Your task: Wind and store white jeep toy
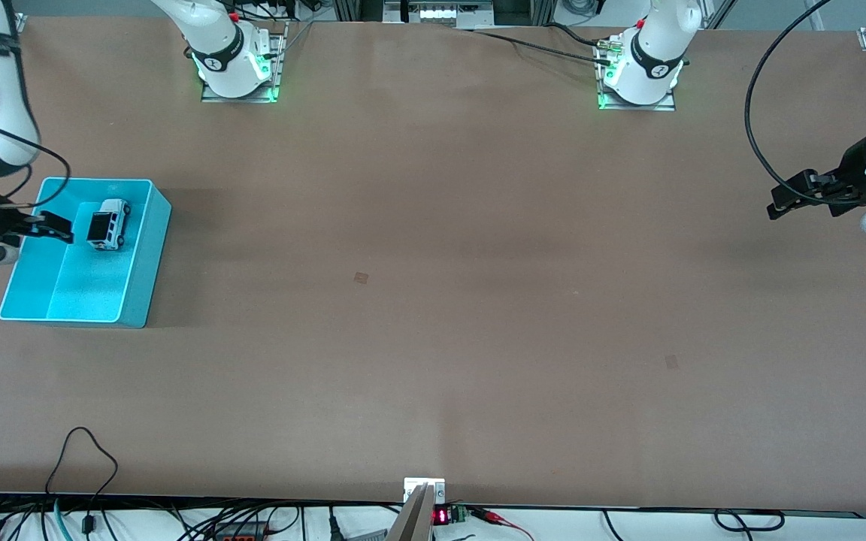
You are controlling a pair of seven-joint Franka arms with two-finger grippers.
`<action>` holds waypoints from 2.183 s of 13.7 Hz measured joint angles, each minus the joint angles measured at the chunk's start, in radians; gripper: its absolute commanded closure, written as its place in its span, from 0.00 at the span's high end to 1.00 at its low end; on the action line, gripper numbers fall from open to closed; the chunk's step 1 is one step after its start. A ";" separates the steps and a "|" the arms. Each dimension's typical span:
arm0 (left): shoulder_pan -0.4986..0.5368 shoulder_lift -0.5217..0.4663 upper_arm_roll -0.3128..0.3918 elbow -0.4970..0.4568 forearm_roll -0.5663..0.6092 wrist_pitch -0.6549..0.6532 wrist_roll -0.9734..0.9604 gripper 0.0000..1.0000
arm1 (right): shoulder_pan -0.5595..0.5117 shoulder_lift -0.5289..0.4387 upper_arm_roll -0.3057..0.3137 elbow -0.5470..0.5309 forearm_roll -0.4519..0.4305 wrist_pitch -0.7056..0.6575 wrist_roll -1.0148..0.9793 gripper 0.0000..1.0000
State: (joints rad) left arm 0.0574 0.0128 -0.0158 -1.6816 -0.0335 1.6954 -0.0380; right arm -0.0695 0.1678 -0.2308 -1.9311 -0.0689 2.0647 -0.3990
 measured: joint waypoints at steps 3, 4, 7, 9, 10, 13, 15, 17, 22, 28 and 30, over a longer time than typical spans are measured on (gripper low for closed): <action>0.002 0.000 0.000 0.000 0.000 0.000 0.000 1.00 | 0.001 -0.010 0.048 0.125 0.000 -0.176 0.081 1.00; 0.003 0.000 0.000 0.000 0.000 0.000 0.000 1.00 | 0.001 -0.015 0.067 0.163 0.001 -0.228 0.122 1.00; 0.003 0.000 0.000 0.000 0.000 0.000 0.000 1.00 | 0.003 -0.031 0.159 0.273 0.005 -0.386 0.268 1.00; 0.003 0.000 0.000 0.000 0.000 0.000 0.000 1.00 | 0.007 -0.040 0.192 0.333 0.040 -0.436 0.308 1.00; 0.003 0.000 0.000 0.000 0.000 0.000 0.000 1.00 | 0.007 -0.051 0.194 0.349 0.076 -0.454 0.311 1.00; 0.003 0.000 0.000 0.000 0.000 0.000 0.000 1.00 | 0.011 -0.093 0.193 0.360 0.117 -0.498 0.311 1.00; 0.003 0.000 0.000 0.000 0.000 0.000 0.000 1.00 | 0.025 -0.112 0.194 0.357 0.117 -0.520 0.311 1.00; 0.003 0.000 -0.002 0.000 0.000 0.000 0.000 1.00 | 0.034 -0.120 0.195 0.343 0.117 -0.523 0.311 1.00; 0.003 0.000 -0.009 0.000 0.000 0.000 0.000 1.00 | 0.043 -0.119 0.195 0.319 0.116 -0.514 0.311 1.00; 0.003 0.000 -0.010 0.000 0.000 0.000 0.000 1.00 | 0.061 -0.119 0.195 0.319 0.113 -0.513 0.311 1.00; 0.003 -0.001 -0.010 0.000 0.000 0.000 0.000 1.00 | 0.061 -0.119 0.195 0.319 0.108 -0.512 0.311 1.00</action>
State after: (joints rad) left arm 0.0607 0.0123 -0.0257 -1.6815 -0.0336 1.6954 -0.0380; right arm -0.0080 0.0486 -0.0358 -1.6119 0.0393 1.5524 -0.0876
